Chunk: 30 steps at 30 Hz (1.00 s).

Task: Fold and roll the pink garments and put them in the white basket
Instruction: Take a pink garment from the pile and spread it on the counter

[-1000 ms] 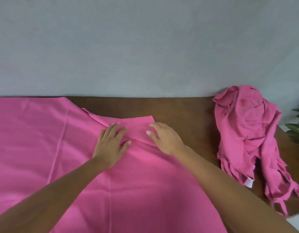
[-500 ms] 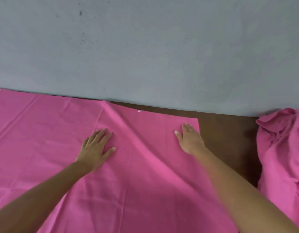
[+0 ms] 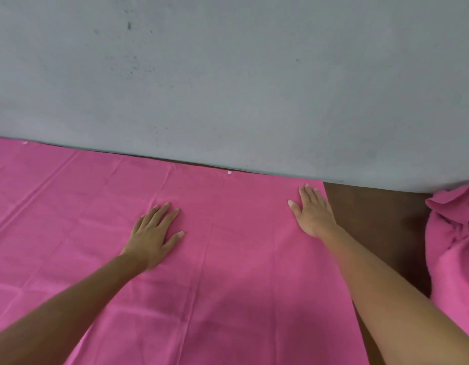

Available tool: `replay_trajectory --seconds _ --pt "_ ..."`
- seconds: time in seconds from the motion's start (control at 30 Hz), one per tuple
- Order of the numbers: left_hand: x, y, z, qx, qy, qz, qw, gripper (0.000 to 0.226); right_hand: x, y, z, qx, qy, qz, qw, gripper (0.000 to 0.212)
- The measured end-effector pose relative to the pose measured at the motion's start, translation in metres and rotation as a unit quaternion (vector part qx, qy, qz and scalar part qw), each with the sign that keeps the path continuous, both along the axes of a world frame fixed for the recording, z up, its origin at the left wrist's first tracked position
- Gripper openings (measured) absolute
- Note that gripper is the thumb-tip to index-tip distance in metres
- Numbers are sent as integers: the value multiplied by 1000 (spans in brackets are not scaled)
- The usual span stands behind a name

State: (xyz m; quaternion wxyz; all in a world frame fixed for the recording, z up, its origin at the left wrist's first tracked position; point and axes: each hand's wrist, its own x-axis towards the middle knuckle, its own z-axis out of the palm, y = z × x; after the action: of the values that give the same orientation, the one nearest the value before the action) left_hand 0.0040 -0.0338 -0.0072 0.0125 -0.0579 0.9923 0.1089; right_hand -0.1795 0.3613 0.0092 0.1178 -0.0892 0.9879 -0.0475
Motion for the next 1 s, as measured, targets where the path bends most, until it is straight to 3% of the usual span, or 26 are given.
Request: replay_trajectory --seconds 0.17,0.37,0.57,0.77,1.0 --pt "-7 11 3 -5 -18 12 1000 112 -11 0 6 6 -10 2 1000 75" --pt "-5 15 11 -6 -16 -36 999 102 25 -4 11 -42 22 -33 998 77" --pt "15 28 15 10 -21 -155 988 93 126 -9 11 -84 54 -30 995 79" --pt "35 65 13 40 10 -302 952 82 236 -1 8 -82 75 -67 992 99" --pt "47 87 0 8 4 -358 934 104 350 17 -3 -60 95 -140 984 84"
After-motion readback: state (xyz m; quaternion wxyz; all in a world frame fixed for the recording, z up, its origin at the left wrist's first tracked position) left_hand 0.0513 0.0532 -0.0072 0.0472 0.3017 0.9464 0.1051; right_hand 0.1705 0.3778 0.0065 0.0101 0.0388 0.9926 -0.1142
